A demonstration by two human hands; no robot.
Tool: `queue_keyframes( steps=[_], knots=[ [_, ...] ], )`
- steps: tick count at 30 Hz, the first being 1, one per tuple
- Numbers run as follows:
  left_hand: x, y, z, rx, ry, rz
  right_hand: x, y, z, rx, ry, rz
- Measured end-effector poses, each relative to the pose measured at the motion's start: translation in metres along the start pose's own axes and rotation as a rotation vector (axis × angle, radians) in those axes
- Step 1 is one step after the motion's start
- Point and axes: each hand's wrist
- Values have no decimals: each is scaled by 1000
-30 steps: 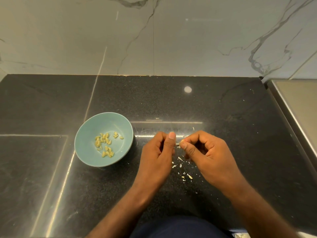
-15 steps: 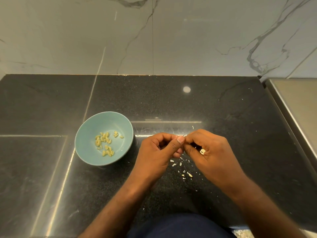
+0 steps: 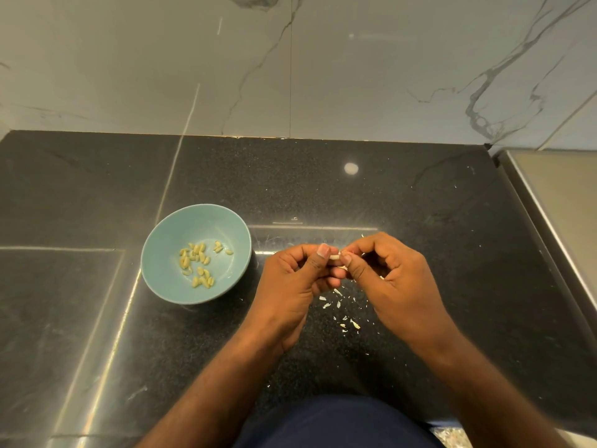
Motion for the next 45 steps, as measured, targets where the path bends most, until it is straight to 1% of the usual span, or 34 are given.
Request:
queue_keyframes(
  steps=[3,5,8,11,13,16,19,21,26,28,30,32,34,35,37,40,41,42,43,45],
  knots=[
    [1,-1,0,-13,-1,10,2,0,1,-23,191,-170],
    [1,-2,-1,-31,-4,18,1,0,0,-93,259,-248],
    [2,-4,-2,-51,-4,32,-7,1,-3,-146,301,-208],
    [4,-8,-3,-80,-4,20,-14,3,-5,-73,391,-130],
    [4,-10,-3,-98,-7,11,-15,4,-4,-41,409,-89],
    [6,-12,-3,-125,-8,-1,-10,9,0,-22,388,-134],
    [9,-14,-4,-145,-3,-17,-5,14,3,88,361,-192],
    [10,-17,-4,-139,-14,-20,-5,16,5,123,349,-175],
    [19,-25,-4,-117,-122,98,-19,26,5,111,314,-151],
    [27,-31,-7,-133,-144,112,-22,33,5,66,373,-185],
    [36,-38,-11,-156,-103,-13,-22,39,4,2,533,-312],
    [47,-46,-14,-201,-18,-234,-16,45,0,-17,711,-492],
    [57,-53,-18,-253,76,-408,-8,55,-5,4,800,-594],
    [61,-56,-20,-275,120,-466,-2,63,-7,36,805,-597],
    [65,-60,-24,-303,180,-529,12,84,-10,136,757,-537],
    [71,-59,-26,-331,252,-650,30,116,-13,325,613,-404],
    [74,-59,-26,-339,280,-705,33,124,-15,349,566,-378],
    [77,-59,-26,-345,305,-730,34,128,-18,334,527,-362],
    [79,-60,-26,-340,330,-726,33,128,-22,285,499,-361],
    [83,-62,-28,-322,377,-718,24,117,-29,166,499,-412]
  ],
)
Point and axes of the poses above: each hand's wrist, its own z-axis away from the middle knuckle, its own y-axis out of the palm, x = y × z, and after that the axes turned 14 degrees about -x, right-handed
